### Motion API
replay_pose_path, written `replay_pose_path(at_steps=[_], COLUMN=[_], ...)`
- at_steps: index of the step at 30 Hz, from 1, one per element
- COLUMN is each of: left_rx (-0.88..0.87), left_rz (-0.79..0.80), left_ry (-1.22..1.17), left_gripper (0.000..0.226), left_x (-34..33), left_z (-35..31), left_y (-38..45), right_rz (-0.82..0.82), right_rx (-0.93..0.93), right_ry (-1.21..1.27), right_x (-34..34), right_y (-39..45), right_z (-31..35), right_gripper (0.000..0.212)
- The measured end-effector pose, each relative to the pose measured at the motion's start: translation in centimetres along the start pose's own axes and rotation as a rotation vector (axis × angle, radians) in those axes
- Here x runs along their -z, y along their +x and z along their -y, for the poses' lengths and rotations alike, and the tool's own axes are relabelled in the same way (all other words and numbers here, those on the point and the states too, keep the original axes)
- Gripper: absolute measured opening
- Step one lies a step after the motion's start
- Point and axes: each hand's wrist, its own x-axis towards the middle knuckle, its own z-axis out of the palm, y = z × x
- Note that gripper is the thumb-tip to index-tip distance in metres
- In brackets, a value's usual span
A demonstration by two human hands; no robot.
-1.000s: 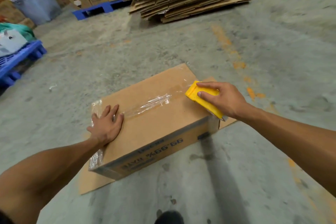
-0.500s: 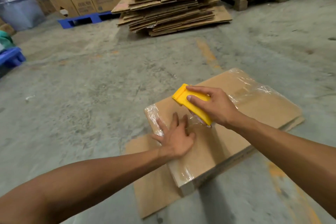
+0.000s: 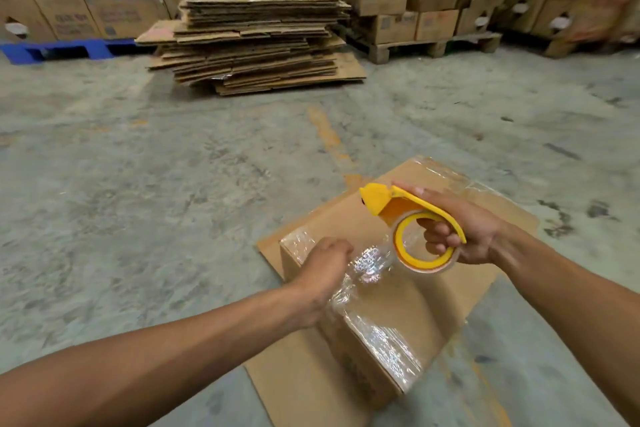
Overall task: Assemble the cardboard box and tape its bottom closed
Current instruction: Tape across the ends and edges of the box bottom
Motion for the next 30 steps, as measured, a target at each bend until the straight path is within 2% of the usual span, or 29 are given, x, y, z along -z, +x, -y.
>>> replay_pose_path(at_steps=[3, 6, 10, 13, 17, 19, 25, 28, 30], left_rx=[0.217, 0.345, 0.382, 0.407, 0.397, 0.39, 0.404, 0.381, 0.351], left_rz=[0.147, 0.327, 0.43, 0.46, 0.469, 0.472, 0.427, 0.427, 0.412], left_ry=[-0.317, -0.473, -0.512, -0.519, -0.538, -0.523, -0.457, -0.337, -0.213], left_gripper=[0.055, 0.071, 0.061, 0.051, 0.016, 0.009, 0.013, 0.016, 0.021], left_x=[1.4, 1.8, 1.5, 1.2, 1.3, 1.3, 1.1, 1.6, 2.2], left_z=[-2.3, -4.2, -5.7, -5.8, -5.5, -5.3, -4.8, -4.1, -3.6], left_y=[0.0, -0.7, -1.6, -1.8, -1.7, -1.6, -0.2, 1.3, 2.7], right_rz=[0.139, 0.214, 0.255, 0.262, 0.247, 0.23, 0.191, 0.117, 0.083], right_rx=[-0.033, -0.049, -0.075, -0.07, -0.079, -0.082, -0.113, -0.138, -0.148], right_ry=[0.098, 0.093, 0.164, 0.156, 0.131, 0.093, -0.027, -0.155, -0.259], right_x=[1.0, 1.1, 1.3, 1.5, 2.1, 2.2, 2.0, 0.8, -0.5], right_y=[-1.0, -1.1, -0.9, -1.0, -1.5, -1.8, -2.5, -2.9, -2.9], right_z=[-0.3, -0.2, -0.1, 0.0, 0.1, 0.1, 0.4, 0.6, 0.7], right_gripper=[0.036, 0.034, 0.064, 0.067, 0.065, 0.067, 0.068, 0.049, 0.043])
